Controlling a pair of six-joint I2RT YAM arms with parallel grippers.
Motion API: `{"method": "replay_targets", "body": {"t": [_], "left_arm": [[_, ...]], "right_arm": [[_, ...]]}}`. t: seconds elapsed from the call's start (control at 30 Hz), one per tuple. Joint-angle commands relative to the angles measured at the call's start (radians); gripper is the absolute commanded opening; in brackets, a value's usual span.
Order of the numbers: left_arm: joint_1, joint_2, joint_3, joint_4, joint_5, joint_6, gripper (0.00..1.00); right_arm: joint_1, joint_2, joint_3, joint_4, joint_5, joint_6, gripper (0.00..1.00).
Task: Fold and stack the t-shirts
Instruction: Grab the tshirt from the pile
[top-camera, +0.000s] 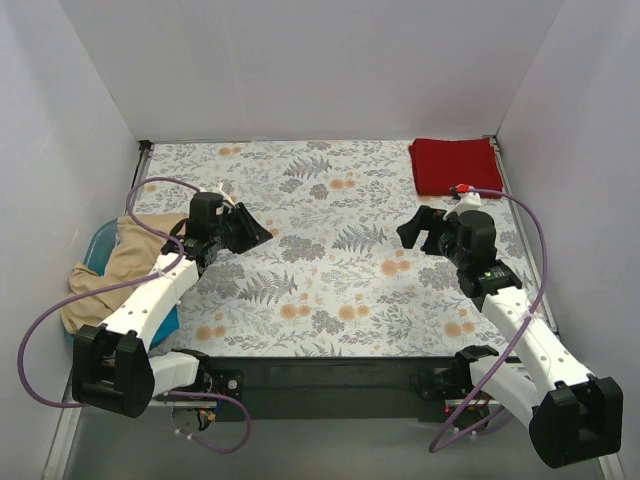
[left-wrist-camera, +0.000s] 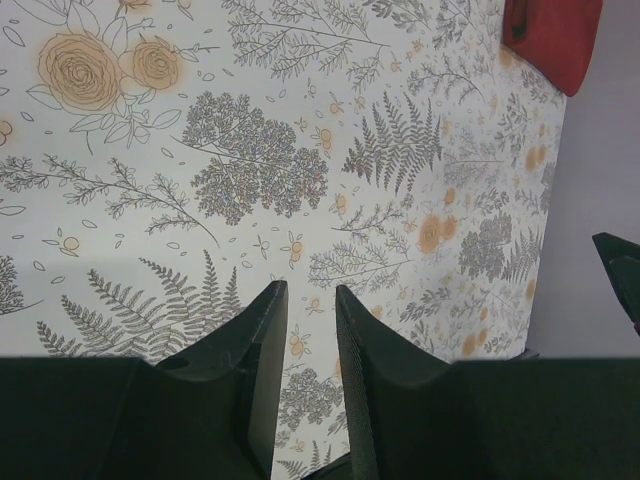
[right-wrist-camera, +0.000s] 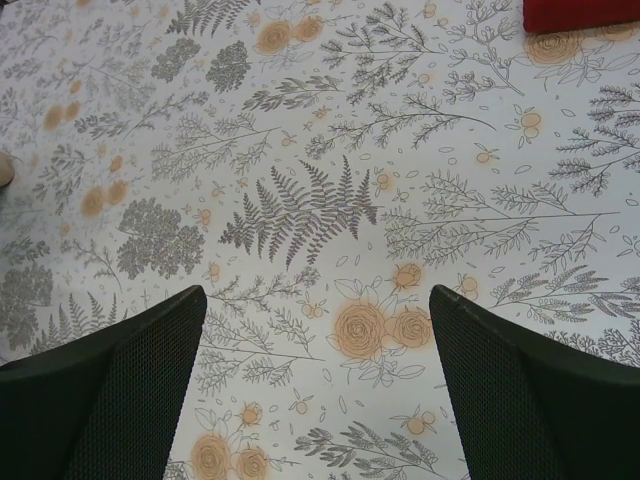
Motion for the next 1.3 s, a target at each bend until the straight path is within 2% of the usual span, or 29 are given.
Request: {"method": "replay_targets", "body": {"t": [0.0,0.17,0.33,0.37,0.47,0.5,0.53,0.63,0.9,1.0,1.17,1.27], "left_arm": [[-0.003,-0.026,0.044,-0.01,-0.03,0.001,0.25],[0.007,0.0,0.104,-0.068,-0.129,-0.043,0.26],[0.18,0.06,0.256,-0.28,-0.238,-0.127,0.36],[0.203,0.072,0.277,-0.317,-0.346,-0.165,0.38],[0.323,0.066,0.313,-0.391,-0.491,-0.218,0.47],[0.366,0.06,0.314,-0.397,-0.528,-0.239,0.6],[0.384,0.062,0.317,-0.401,-0.559,-0.252,0.67],[0.44,0.088,0.322,-0.443,-0.704,-0.308,0.68],[0.533,0.201,0.23,-0.437,-0.898,-0.414,0.68],[0.562,0.258,0.215,-0.406,-0.93,-0.439,0.64],[0.584,0.359,0.258,-0.397,-0.918,-0.427,0.47],[0.601,0.347,0.274,-0.405,-0.897,-0.411,0.24]], "right_arm": [[-0.002,-0.005,0.006,0.028,-0.032,-0.04,0.98],[-0.002,0.008,0.016,0.001,-0.067,-0.066,0.98],[-0.002,0.053,0.049,-0.005,-0.138,-0.082,0.98],[-0.002,0.061,0.056,-0.004,-0.149,-0.088,0.98],[-0.002,0.082,0.063,-0.015,-0.176,-0.088,0.98],[-0.001,0.082,0.053,-0.016,-0.181,-0.091,0.98],[-0.002,0.081,0.049,-0.016,-0.181,-0.091,0.98],[-0.002,0.087,0.041,-0.015,-0.199,-0.089,0.98],[-0.002,0.102,0.038,-0.015,-0.247,-0.085,0.98],[-0.002,0.107,0.036,-0.015,-0.256,-0.085,0.98],[-0.002,0.11,0.038,-0.016,-0.275,-0.086,0.98],[-0.002,0.099,0.041,-0.016,-0.278,-0.086,0.98]]}}
